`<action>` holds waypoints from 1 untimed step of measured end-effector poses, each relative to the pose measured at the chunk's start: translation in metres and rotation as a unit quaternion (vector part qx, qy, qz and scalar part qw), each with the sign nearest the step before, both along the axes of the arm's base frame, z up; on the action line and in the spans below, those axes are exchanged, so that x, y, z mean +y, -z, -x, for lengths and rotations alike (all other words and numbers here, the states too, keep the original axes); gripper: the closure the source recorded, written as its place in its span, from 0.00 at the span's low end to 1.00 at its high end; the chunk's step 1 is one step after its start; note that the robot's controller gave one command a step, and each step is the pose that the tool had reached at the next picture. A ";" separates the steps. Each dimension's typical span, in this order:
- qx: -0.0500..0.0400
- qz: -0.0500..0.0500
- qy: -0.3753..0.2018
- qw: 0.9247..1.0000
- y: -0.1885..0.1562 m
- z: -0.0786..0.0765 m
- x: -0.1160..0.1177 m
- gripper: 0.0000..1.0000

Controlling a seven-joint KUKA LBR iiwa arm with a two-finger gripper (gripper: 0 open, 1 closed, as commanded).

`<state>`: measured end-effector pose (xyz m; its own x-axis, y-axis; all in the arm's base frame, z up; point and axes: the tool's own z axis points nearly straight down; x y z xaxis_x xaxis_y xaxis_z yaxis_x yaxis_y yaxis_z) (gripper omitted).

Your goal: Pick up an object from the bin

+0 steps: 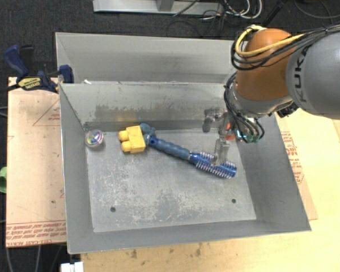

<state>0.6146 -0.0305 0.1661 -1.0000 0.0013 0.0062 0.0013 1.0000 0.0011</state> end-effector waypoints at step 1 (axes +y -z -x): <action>0.000 0.000 -0.060 0.998 0.101 0.008 -0.024 0.00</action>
Offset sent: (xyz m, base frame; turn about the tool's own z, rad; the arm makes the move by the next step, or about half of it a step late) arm -0.0063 -0.0236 -0.0961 -0.1226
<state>0.6067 -0.0544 0.0653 -0.9930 -0.1177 0.0053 -0.1177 0.9930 0.0016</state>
